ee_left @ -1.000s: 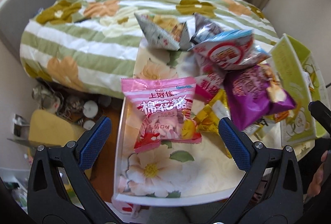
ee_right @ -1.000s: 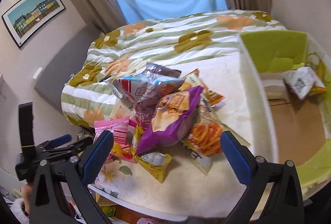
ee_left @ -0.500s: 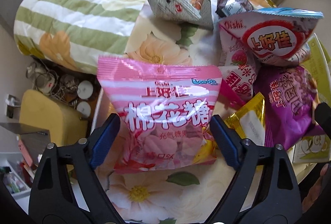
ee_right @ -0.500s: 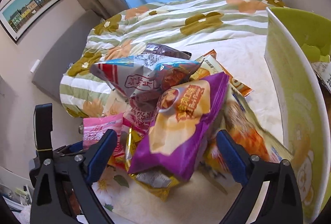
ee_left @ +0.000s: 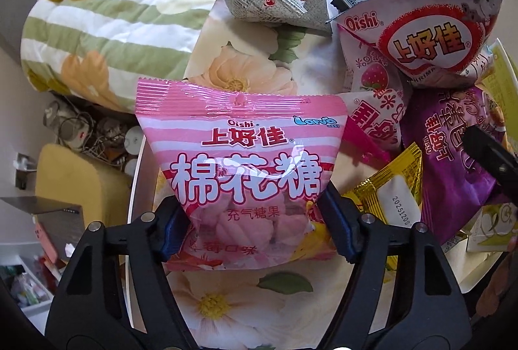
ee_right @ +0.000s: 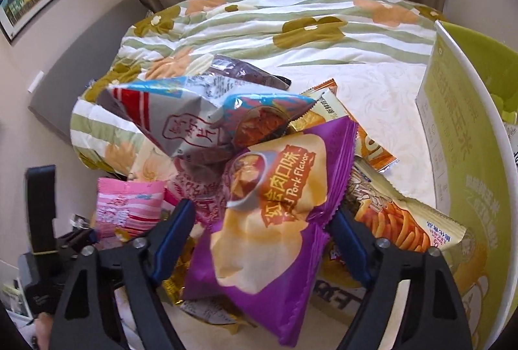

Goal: Organize snacks
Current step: 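Grasp the pink marshmallow bag with the left tool while the right tool grasps the purple chip bag, then carry both bags into the green box and open both tools to release them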

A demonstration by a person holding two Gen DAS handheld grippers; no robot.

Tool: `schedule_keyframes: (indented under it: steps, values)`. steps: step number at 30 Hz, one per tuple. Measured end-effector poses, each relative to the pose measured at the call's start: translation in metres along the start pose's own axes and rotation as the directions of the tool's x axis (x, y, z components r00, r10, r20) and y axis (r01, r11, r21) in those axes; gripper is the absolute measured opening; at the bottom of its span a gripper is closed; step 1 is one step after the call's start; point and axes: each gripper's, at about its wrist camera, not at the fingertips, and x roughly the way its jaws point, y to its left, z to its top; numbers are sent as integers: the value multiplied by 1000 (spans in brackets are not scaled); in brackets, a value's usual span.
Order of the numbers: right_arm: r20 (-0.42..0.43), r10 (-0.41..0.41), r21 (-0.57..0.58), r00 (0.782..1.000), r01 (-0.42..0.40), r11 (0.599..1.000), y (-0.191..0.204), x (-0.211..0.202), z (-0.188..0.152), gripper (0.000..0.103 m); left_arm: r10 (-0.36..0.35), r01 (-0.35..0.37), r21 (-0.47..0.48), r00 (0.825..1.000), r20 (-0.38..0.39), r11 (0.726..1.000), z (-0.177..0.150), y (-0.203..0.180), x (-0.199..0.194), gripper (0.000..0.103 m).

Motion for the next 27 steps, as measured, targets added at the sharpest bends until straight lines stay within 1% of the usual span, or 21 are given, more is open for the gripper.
schedule_keyframes:
  steps: [1,2,9,14,20,27]
  values:
    - [-2,-11,-6,1000,11,1000,0,1,0,67,-1,1,0,1000,1,1000,0,0,-1,69]
    - [-5,-20,-11,1000,20,1000,-1,2,-1,60,-2,2,1,1000,1,1000,0,0,0,69]
    - [5,-8,17,1000,8,1000,-5,-1,-2,54,-10,10,2,1000,11,1000,2,6,-3,65]
    - [28,-17,24,999,16,1000,-3,-11,-4,53,-19,18,10,999,33,1000,1,6,-14,65]
    - [48,-31,49,998,29,998,-4,-29,-9,53,-29,28,20,998,63,999,-4,5,-37,65]
    - [106,-50,74,993,43,996,-4,-63,-14,53,-54,47,59,989,135,997,-5,-3,-82,65]
